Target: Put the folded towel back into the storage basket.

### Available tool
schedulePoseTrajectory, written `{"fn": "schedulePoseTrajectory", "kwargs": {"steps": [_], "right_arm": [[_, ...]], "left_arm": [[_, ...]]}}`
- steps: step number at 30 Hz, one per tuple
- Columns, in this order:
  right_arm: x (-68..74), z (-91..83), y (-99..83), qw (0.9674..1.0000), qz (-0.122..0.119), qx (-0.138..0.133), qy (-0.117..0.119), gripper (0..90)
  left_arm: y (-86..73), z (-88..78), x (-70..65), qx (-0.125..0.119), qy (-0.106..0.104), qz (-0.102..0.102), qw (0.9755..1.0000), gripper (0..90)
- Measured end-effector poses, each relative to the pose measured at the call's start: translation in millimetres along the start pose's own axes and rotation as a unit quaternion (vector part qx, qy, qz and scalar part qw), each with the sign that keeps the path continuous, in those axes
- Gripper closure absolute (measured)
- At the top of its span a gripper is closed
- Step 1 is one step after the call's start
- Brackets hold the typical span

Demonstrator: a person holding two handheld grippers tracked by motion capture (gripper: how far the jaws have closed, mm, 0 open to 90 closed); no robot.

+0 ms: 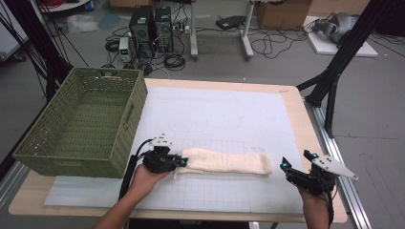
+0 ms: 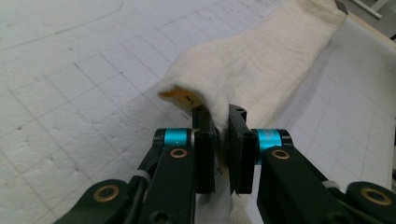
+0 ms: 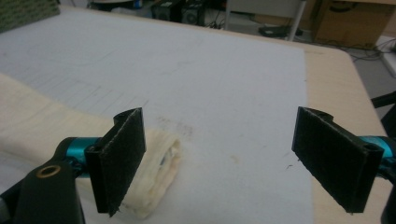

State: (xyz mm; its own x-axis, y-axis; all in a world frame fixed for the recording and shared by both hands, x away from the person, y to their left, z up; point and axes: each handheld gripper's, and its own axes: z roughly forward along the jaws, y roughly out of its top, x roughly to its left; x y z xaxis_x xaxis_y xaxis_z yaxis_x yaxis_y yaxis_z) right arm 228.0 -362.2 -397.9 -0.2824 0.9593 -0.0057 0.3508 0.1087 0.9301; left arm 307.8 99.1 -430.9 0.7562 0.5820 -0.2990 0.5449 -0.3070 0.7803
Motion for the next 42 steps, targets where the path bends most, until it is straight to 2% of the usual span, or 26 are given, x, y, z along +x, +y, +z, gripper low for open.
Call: {"fn": "schedulePoseTrajectory", "kwargs": {"steps": [1,2,4,5,6,9,12,13,14,16,17,19,21,22,25,29,33,35,37,38,39,40,41,42], "right_arm": [[-1.4,-1.7,0.8,1.0000,0.005,-0.004,0.001,16.2],[-1.4,-1.7,0.8,1.0000,0.005,-0.004,0.001,16.2],[-4.9,-4.3,2.2,0.9997,0.022,-0.011,-0.001,16.2],[-4.9,-4.3,2.2,0.9997,0.022,-0.011,-0.001,16.2],[-5.4,-3.7,3.3,0.9994,0.031,-0.013,0.005,16.1],[-3.1,-0.3,3.7,0.9996,0.028,-0.009,0.005,16.2],[5.7,9.6,3.0,0.9997,0.020,0.008,0.013,16.2],[14.4,19.9,1.2,0.9993,0.012,0.026,0.024,16.2],[14.4,19.9,1.2,0.9993,0.012,0.026,0.024,16.2],[26.3,38.9,-4.7,0.9967,0.001,0.068,0.044,20.3],[26.3,38.9,-4.7,0.9967,0.001,0.068,0.044,20.3],[31.7,49.9,-9.0,0.9938,-0.011,0.095,0.055,24.3],[36.0,56.1,-11.3,0.9920,-0.019,0.110,0.059,25.2],[38.1,60.4,-13.0,0.9902,-0.019,0.120,0.068,28.7],[40.2,64.9,-16.4,0.9885,-0.024,0.131,0.072,30.5],[43.5,68.8,-19.4,0.9868,-0.026,0.138,0.081,33.7],[52.5,74.0,-24.2,0.9805,-0.050,0.165,0.094,39.4],[52.1,73.6,-24.3,0.9793,-0.047,0.169,0.102,45.9],[50.7,72.9,-25.2,0.9782,-0.034,0.170,0.115,53.1],[50.7,72.9,-25.2,0.9782,-0.034,0.170,0.115,53.1],[48.6,72.4,-26.6,0.9771,-0.019,0.169,0.127,59.6],[47.6,72.3,-27.0,0.9762,-0.014,0.169,0.135,63.8],[46.5,72.2,-27.4,0.9750,-0.009,0.170,0.143,63.8],[46.0,72.1,-27.5,0.9741,-0.003,0.170,0.149,71.9]], "left_arm": [[-0.2,-1.9,-0.2,-0.010,-0.001,-0.004,0.9999,82.2],[-0.2,-1.9,-0.2,-0.010,-0.001,-0.004,0.9999,82.2],[-1.1,-2.9,-0.4,-0.017,-0.002,-0.006,0.9998,82.0],[-1.5,-3.0,-0.8,-0.018,-0.003,-0.006,0.9998,82.0],[-2.0,-3.0,-1.2,-0.019,-0.004,-0.005,0.9998,82.0],[-3.9,-3.9,-1.4,-0.021,-0.003,-0.002,0.9998,81.9],[-6.3,-5.1,-1.6,-0.022,-0.003,-0.002,0.9998,81.8],[-7.2,-5.4,-1.3,-0.020,-0.002,0.000,0.9998,81.6],[-8.1,-5.3,-1.2,-0.020,-0.002,-0.002,0.9998,81.6],[-10.0,-5.5,-0.6,-0.021,-0.001,-0.002,0.9998,81.5],[-11.0,-5.5,0.0,-0.022,-0.001,-0.003,0.9998,81.5],[-12.5,-5.2,0.4,-0.021,0.001,-0.004,0.9998,81.5],[-13.1,-5.7,0.5,-0.021,0.002,-0.002,0.9998,81.5],[-13.5,-6.2,0.1,-0.022,0.005,-0.001,0.9997,81.6],[-15.5,-6.7,-0.7,-0.019,0.010,0.007,0.9997,81.6],[-17.2,-6.9,-0.4,-0.019,0.012,0.009,0.9997,81.6],[-18.0,-7.6,0.6,-0.023,0.015,0.010,0.9996,81.6],[-18.9,-7.3,0.7,-0.022,0.014,0.010,0.9996,81.6],[-19.3,-6.9,0.5,-0.022,0.014,0.011,0.9996,81.6],[-19.5,-6.8,0.7,-0.022,0.014,0.013,0.9996,81.6],[-19.7,-7.0,0.8,-0.021,0.014,0.012,0.9996,81.5],[-19.9,-7.0,1.0,-0.022,0.014,0.012,0.9996,81.4],[-20.1,-7.1,1.2,-0.023,0.012,0.011,0.9996,81.4],[-20.3,-7.2,1.3,-0.024,0.012,0.011,0.9996,81.4]]}}
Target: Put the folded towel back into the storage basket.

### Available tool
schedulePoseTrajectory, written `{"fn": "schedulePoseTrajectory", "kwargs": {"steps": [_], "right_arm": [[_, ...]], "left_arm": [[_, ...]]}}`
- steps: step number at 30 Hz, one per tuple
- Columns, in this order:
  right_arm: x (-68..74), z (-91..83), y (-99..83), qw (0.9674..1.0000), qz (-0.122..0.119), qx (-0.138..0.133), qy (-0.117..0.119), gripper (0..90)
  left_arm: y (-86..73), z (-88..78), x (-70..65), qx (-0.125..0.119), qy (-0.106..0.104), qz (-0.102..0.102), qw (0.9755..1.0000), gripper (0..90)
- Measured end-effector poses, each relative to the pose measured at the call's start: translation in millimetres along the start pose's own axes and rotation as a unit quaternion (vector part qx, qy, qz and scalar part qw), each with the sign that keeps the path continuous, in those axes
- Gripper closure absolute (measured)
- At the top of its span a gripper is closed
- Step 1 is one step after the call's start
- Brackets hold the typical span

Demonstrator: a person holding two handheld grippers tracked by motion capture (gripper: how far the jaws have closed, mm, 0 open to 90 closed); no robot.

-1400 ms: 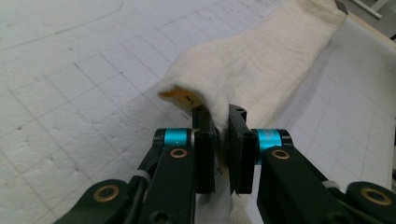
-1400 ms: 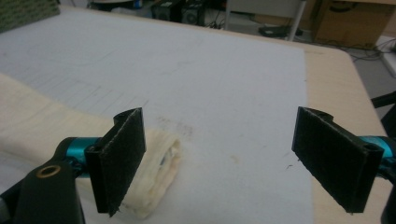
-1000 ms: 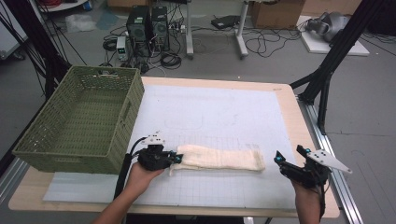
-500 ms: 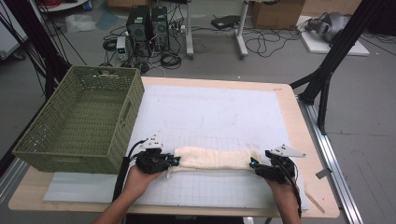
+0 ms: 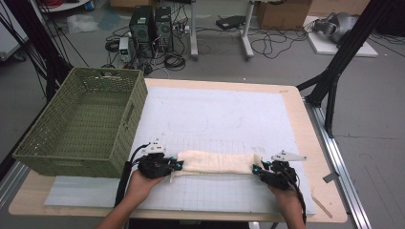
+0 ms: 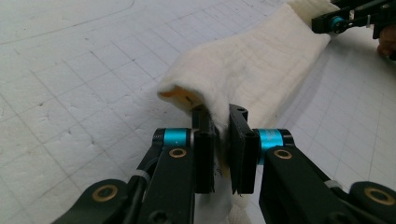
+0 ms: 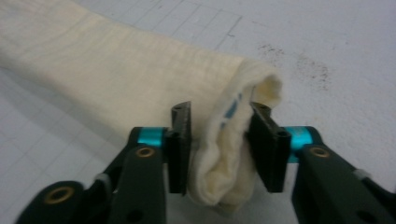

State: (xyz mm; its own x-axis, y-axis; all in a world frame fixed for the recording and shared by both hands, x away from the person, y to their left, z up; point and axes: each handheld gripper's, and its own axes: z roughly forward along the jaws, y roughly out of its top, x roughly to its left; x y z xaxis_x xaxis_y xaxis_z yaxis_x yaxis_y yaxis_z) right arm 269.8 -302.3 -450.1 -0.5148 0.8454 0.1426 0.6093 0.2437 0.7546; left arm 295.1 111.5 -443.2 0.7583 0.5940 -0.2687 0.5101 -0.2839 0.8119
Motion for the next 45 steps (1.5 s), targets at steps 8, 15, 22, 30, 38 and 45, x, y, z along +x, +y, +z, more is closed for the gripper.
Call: {"fn": "schedulePoseTrajectory", "kwargs": {"steps": [8,15,22,30,38,45], "right_arm": [[-0.6,-3.5,0.7,0.9996,-0.027,-0.003,0.006,79.8],[4.7,-12.4,6.3,0.9972,-0.062,-0.041,0.007,80.2],[4.9,-16.5,9.9,0.9945,-0.076,-0.070,0.016,80.2],[7.1,-26.4,20.5,0.9866,-0.087,-0.133,0.035,80.2],[10.9,-32.2,33.0,0.9802,-0.096,-0.166,0.050,80.4],[15.6,-34.9,54.6,0.9733,-0.110,-0.197,0.044,80.6]], "left_arm": [[0.3,-2.4,-0.4,-0.001,0.001,0.006,1.0000,81.7],[2.2,-9.8,0.7,-0.018,0.003,0.003,0.9998,81.8],[6.8,-22.6,0.1,-0.054,-0.006,0.010,0.9985,81.6],[20.0,-47.0,-5.3,-0.113,-0.008,0.031,0.9931,81.6],[32.4,-69.4,-10.8,-0.154,-0.004,0.052,0.9866,81.7],[40.8,-86.0,-14.1,-0.176,0.011,0.068,0.9820,81.7]]}}
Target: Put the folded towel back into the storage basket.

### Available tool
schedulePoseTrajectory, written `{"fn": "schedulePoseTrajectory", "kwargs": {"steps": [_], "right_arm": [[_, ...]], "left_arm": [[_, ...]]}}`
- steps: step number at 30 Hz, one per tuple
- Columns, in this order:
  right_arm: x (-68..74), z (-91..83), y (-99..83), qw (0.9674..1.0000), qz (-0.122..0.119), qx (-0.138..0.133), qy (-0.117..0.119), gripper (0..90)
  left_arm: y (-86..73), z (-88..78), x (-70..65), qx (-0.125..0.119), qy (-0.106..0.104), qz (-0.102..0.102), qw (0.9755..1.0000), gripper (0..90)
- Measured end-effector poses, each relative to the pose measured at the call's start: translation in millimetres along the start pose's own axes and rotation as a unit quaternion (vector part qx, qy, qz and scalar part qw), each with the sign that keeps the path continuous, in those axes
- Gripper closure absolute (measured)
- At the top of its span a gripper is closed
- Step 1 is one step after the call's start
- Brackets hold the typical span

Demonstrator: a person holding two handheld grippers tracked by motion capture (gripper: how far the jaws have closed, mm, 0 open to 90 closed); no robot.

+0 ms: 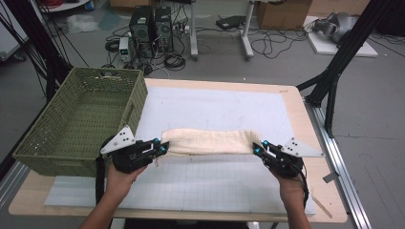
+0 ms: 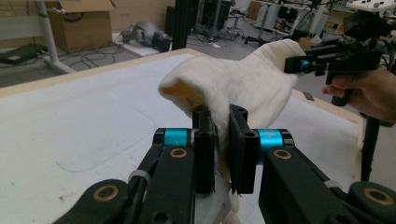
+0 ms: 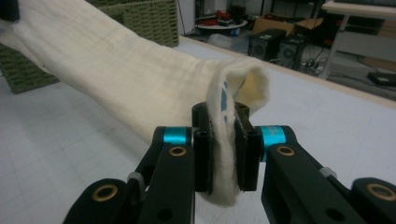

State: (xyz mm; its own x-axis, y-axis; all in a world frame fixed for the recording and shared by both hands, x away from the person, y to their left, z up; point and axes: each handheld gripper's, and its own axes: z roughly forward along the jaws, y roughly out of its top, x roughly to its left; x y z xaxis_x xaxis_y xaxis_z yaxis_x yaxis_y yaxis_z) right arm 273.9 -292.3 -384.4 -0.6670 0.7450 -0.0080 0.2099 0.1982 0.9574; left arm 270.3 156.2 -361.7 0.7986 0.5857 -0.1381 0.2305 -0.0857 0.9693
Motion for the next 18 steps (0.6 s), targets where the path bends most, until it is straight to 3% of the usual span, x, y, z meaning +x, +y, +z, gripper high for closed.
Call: {"fn": "schedulePoseTrajectory", "kwargs": {"steps": [5,18], "right_arm": [[-3.2,12.3,18.3,0.9997,-0.010,-0.023,-0.001,80.7],[-2.2,51.4,59.6,0.9990,-0.030,-0.032,0.011,81.0]], "left_arm": [[6.5,-10.4,2.7,-0.017,0.007,0.002,0.9998,81.8],[19.4,-38.2,10.8,-0.049,0.038,0.000,0.9981,81.9]]}}
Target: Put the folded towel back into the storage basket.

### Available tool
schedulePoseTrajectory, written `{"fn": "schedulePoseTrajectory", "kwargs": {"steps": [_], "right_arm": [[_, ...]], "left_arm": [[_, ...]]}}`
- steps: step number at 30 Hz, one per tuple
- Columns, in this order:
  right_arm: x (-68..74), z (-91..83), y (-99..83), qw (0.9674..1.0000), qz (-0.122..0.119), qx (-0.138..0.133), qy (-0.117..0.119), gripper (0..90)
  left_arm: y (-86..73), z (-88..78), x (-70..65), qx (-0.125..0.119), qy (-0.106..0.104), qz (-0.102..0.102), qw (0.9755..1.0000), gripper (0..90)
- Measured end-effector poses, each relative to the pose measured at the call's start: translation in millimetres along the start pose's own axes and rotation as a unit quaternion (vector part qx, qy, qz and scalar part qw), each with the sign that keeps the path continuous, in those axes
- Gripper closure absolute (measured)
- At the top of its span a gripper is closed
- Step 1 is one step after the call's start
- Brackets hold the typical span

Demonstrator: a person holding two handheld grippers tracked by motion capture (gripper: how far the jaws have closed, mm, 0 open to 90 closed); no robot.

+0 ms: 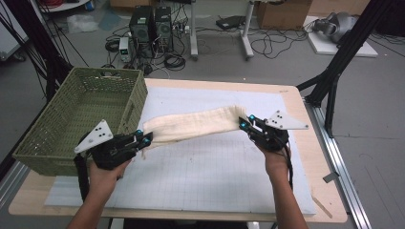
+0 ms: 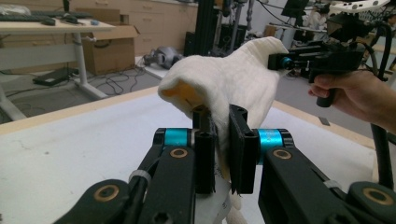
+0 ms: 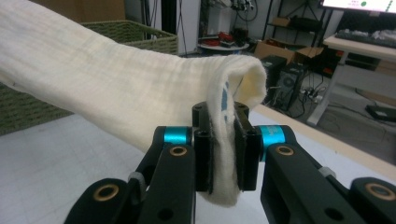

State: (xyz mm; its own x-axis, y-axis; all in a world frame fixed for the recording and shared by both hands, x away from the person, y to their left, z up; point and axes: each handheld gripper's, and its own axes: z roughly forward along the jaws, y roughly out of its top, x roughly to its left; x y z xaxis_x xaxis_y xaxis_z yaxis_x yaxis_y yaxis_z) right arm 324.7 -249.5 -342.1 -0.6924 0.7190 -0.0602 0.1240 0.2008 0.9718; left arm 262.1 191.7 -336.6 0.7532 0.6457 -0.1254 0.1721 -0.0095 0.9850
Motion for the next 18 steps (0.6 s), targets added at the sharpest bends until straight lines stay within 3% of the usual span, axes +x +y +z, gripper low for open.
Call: {"fn": "schedulePoseTrajectory", "kwargs": {"steps": [18], "right_arm": [[4.9,55.5,49.1,0.9995,-0.019,-0.010,0.025,81.0]], "left_arm": [[14.2,-35.1,9.0,-0.028,0.042,-0.004,0.9987,81.9]]}}
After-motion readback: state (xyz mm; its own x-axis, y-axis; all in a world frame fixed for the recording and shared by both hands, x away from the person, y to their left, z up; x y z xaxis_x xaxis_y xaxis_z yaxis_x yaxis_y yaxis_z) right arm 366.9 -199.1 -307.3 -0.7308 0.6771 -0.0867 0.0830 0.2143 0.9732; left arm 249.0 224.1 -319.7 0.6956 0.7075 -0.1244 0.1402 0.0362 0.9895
